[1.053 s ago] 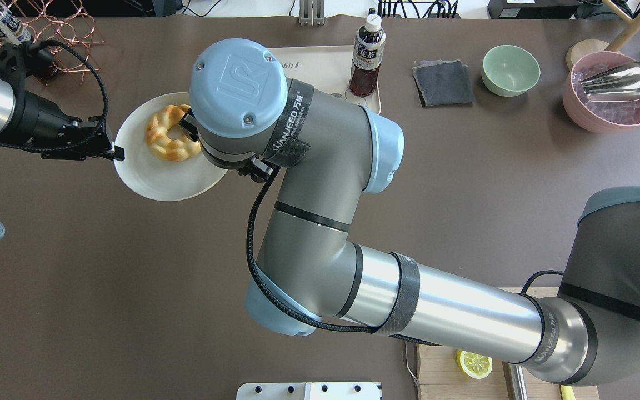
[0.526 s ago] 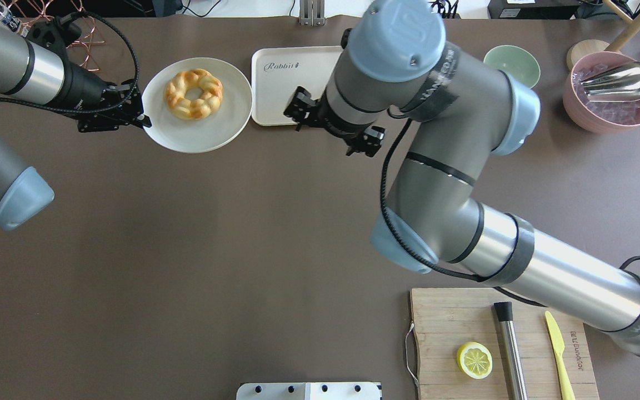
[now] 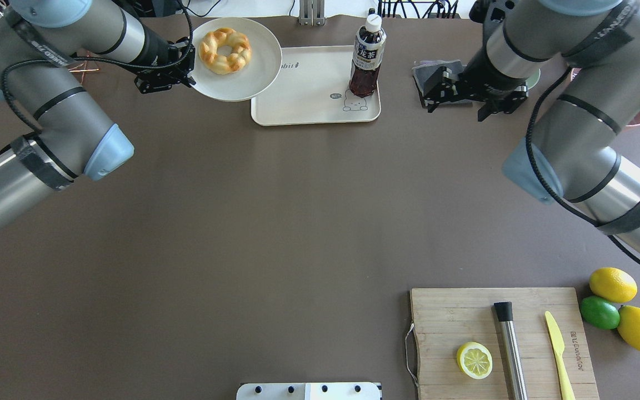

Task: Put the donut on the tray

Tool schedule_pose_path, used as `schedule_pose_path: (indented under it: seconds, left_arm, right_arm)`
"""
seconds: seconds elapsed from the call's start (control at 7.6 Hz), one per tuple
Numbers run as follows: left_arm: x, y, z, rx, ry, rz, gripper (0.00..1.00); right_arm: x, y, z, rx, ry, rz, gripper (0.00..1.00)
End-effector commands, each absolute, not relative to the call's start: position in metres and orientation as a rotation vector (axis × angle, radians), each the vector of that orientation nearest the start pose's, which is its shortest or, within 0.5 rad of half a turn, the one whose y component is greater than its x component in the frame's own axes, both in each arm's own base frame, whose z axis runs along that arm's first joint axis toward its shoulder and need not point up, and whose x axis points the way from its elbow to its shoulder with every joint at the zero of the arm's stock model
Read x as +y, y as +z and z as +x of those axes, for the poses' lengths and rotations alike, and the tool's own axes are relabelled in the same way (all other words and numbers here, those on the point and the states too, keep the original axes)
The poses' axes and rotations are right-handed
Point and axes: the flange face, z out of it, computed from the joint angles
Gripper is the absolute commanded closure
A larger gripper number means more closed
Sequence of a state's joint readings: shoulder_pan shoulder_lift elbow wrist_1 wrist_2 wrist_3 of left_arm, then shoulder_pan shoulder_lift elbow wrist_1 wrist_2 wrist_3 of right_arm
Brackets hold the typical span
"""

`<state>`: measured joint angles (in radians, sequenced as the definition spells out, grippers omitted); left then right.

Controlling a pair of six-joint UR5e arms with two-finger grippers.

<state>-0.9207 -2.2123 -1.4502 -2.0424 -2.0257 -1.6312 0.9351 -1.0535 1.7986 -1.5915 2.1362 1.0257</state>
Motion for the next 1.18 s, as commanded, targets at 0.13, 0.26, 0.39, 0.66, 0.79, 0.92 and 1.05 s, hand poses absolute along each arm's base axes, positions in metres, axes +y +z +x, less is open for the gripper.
schedule_pose_path:
  seconds: [0.13,0.26,0.39,0.66,0.79,0.92,1.05]
  left_arm:
    - [-0.688,0.243,0.476,1.015,-0.765,0.122,1.0]
    - [-0.696,0.239,0.508,1.004,-0.762,0.135,1.0]
    - [-0.697,0.234,0.518,1.002,-0.759,0.129,1.0]
    - [-0.703,0.244,0.536,0.957,-0.771,0.139,1.0]
    - [-0.698,0.243,0.541,0.958,-0.753,0.14,1.0]
    - [-0.691,0.236,0.549,0.999,-0.688,0.17,0.48]
    - [-0.682,0.233,0.554,1.004,-0.596,0.214,0.02]
  right_arm:
    - [-0.585,0.4,-0.162,-0.844,-0.065,0.102,0.0]
    - [-0.593,0.425,-0.142,-0.84,-0.093,0.097,0.0]
    - [-0.599,0.45,-0.123,-0.825,-0.135,0.104,0.0]
    - [-0.602,0.481,-0.09,-0.812,-0.169,0.114,0.0]
    - [-0.601,0.484,-0.089,-0.81,-0.168,0.111,0.0]
    - [-0.601,0.485,-0.087,-0.811,-0.166,0.11,0.0]
    - [-0.599,0.49,-0.084,-0.809,-0.171,0.11,0.0]
